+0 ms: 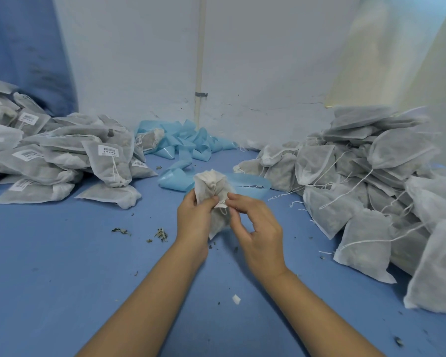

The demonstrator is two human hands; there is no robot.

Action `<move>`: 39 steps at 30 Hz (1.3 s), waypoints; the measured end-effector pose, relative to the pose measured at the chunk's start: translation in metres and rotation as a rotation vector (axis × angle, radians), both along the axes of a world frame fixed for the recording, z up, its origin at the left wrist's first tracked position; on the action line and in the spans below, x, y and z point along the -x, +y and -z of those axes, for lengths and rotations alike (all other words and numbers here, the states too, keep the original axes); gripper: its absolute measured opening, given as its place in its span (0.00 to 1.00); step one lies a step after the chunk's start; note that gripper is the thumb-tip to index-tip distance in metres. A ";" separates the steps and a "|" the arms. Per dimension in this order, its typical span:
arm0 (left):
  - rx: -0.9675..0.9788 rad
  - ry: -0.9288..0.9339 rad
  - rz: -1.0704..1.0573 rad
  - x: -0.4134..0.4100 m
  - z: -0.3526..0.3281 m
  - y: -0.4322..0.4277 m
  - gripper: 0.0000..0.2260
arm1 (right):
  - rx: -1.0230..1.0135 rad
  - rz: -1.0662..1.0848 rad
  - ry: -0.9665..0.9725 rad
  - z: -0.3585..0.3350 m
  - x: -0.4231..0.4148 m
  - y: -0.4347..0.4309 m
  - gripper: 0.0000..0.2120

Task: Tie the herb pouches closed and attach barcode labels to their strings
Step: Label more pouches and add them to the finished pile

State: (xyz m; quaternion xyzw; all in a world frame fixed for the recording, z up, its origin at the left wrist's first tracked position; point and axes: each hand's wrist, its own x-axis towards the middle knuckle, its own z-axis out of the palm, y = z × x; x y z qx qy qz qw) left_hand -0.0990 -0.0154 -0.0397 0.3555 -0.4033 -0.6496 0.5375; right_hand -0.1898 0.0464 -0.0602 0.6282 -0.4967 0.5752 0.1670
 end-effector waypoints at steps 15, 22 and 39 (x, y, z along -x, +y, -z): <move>0.033 0.028 -0.130 -0.002 -0.002 -0.007 0.04 | -0.036 0.204 0.275 0.003 0.001 -0.002 0.05; 0.072 -0.056 0.099 -0.008 -0.010 -0.005 0.05 | -0.370 -0.097 -0.529 -0.005 0.003 -0.004 0.20; 0.087 -0.045 0.497 -0.019 -0.006 -0.010 0.07 | -0.370 -0.556 -1.245 -0.017 0.015 -0.004 0.17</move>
